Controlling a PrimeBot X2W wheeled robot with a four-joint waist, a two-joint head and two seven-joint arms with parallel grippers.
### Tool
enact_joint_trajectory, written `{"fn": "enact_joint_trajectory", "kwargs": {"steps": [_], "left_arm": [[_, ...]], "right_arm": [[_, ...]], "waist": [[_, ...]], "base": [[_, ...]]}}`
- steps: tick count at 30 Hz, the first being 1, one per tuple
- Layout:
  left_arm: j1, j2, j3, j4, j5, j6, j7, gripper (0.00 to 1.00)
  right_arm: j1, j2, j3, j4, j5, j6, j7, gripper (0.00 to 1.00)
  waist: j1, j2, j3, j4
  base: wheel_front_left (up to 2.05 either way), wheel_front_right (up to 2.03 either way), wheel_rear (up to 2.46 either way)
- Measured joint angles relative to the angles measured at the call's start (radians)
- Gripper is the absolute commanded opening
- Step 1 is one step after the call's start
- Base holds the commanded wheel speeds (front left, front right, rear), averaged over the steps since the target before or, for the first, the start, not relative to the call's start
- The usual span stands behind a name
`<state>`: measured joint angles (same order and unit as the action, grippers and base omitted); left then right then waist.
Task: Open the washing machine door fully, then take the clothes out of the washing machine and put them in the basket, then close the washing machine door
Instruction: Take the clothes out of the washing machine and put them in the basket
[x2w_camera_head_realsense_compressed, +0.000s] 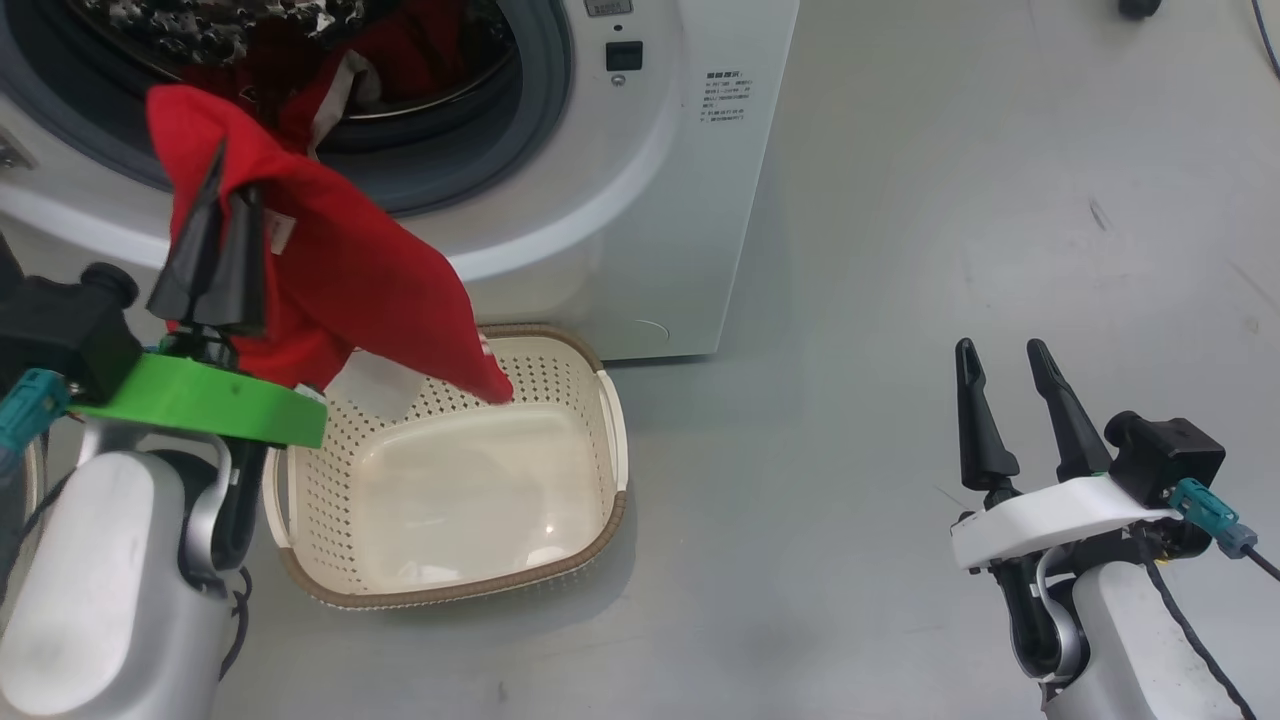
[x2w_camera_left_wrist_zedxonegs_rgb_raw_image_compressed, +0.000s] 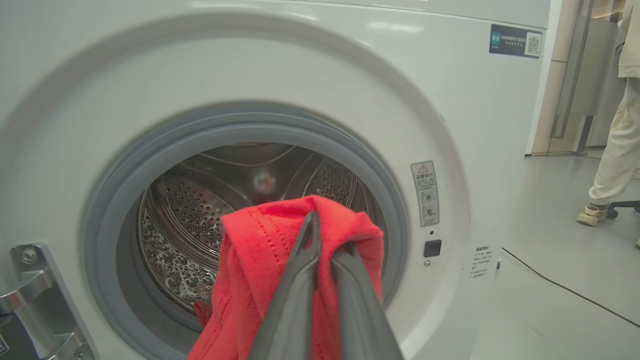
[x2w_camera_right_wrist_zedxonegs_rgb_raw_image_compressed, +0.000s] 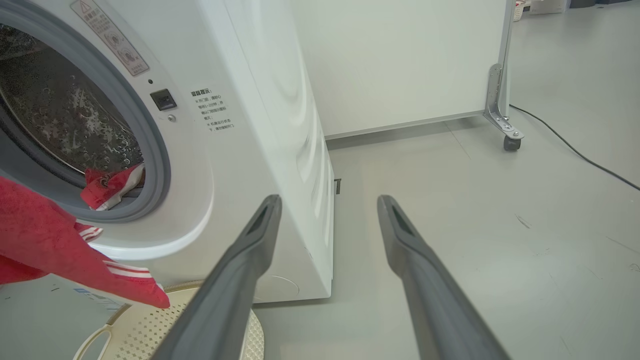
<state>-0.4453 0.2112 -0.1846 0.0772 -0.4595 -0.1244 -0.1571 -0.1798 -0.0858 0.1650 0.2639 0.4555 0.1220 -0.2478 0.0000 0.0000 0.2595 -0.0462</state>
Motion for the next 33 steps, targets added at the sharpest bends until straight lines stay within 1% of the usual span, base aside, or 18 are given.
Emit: {"fn": "enact_joint_trajectory", "kwargs": {"steps": [5,15,33], "left_arm": [[0.023,-0.001,-0.040,0.007,-0.003,0.000,0.025,0.00],[0.045,-0.001,-0.077,0.058,-0.001,0.000,0.066,0.00],[0.041,0.018,-0.131,0.198,0.020,0.000,0.119,0.00]], "right_arm": [[-0.004,0.000,0.003,-0.005,0.000,0.000,0.000,1.00],[-0.024,-0.002,0.004,-0.014,0.000,0.000,0.000,1.00],[-0.078,0.000,0.014,-0.035,0.004,0.000,0.000,1.00]], "waist": [[0.0000,0.0000,0.026,-0.012],[0.0000,0.0000,0.082,-0.043],[0.0000,0.0000,0.208,-0.108]], "base": [[0.00,0.00,0.00],[0.00,0.00,0.00],[0.00,0.00,0.00]]}}
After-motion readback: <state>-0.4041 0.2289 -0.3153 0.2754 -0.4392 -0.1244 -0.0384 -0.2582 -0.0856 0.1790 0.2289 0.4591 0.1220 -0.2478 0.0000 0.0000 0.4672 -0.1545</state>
